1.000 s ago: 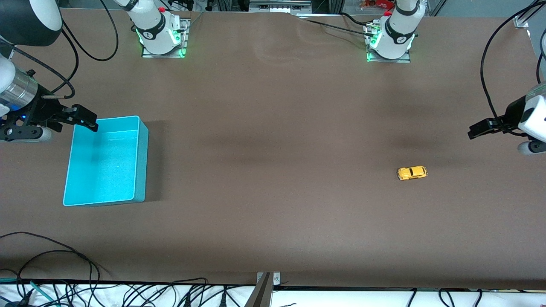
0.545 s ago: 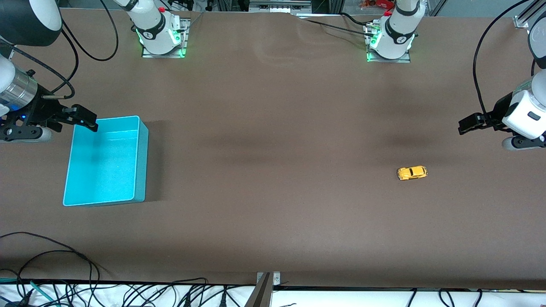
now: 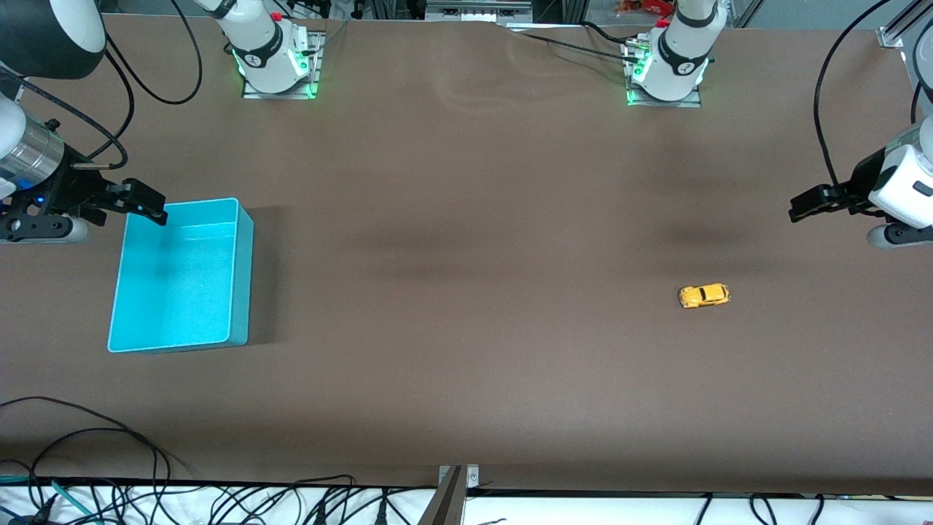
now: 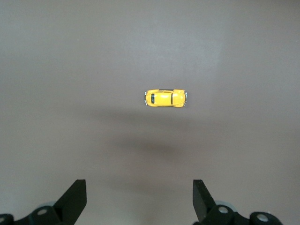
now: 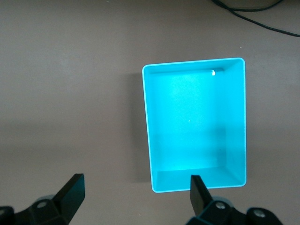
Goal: Wind up and store yellow beetle car
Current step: 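Reach the left gripper toward the yellow beetle car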
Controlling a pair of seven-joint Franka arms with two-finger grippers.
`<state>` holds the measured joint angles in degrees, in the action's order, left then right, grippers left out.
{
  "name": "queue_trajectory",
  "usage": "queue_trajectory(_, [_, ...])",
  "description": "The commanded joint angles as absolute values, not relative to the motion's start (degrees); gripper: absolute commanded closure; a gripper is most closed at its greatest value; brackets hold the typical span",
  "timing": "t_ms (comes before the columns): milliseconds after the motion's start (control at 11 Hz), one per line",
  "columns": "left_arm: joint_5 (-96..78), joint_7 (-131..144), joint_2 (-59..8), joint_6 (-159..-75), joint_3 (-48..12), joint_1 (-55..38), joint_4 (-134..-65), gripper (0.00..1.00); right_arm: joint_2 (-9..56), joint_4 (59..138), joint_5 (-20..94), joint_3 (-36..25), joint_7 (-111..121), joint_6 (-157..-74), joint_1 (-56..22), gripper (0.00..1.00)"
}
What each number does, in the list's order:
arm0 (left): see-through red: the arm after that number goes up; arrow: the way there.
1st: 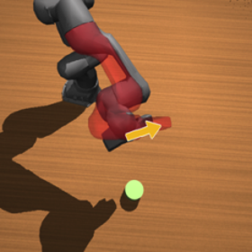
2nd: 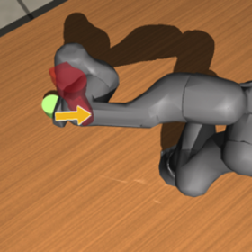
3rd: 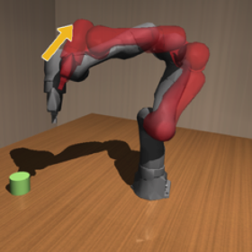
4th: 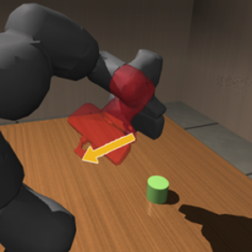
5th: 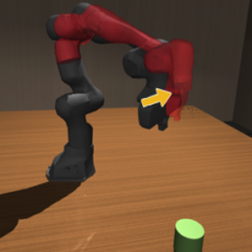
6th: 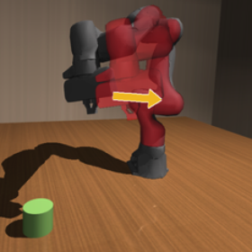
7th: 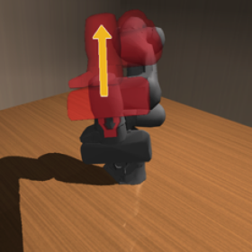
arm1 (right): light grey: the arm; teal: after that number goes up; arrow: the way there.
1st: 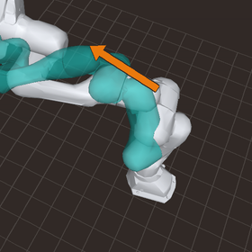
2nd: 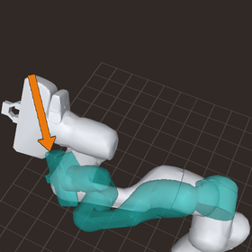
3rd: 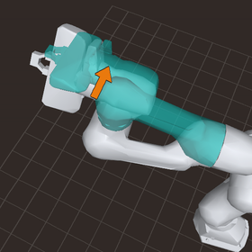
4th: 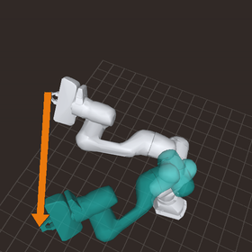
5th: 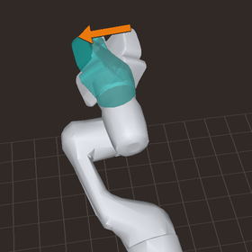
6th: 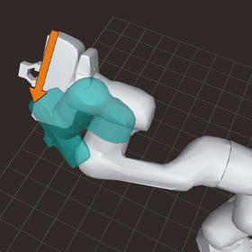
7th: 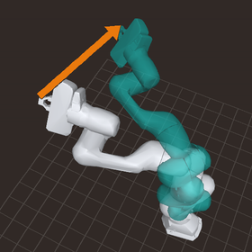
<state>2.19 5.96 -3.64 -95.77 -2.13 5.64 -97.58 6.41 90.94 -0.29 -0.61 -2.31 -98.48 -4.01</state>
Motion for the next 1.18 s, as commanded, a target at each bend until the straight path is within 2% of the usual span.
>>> queue_trajectory(0, [0.8, 4.0, -2.5, -94.0, -2.8, 7.4, -98.1, 0.00, 6.6, 89.9, -0.5, -0.6, -2.1, -97.6, -4.0, 0.00])
queue_trajectory(364, [0.9, 6.1, -3.5, -93.6, -2.9, 6.9, -98.7, 0.00, 6.6, 89.9, -0.6, -0.6, -2.1, -97.6, -4.0, 0.00])
queue_trajectory(545, [0.8, 13.1, -7.1, -94.2, -2.7, 7.4, -98.2, 0.00, 6.6, 89.9, -0.6, -0.6, -2.1, -97.6, -4.0, 0.00])
queue_trajectory(1091, [-0.4, 55.2, -21.5, -108.8, -2.7, 7.8, -98.6, 0.00, 6.5, 89.9, -0.6, -0.5, -2.0, -97.6, -4.0, 0.00])
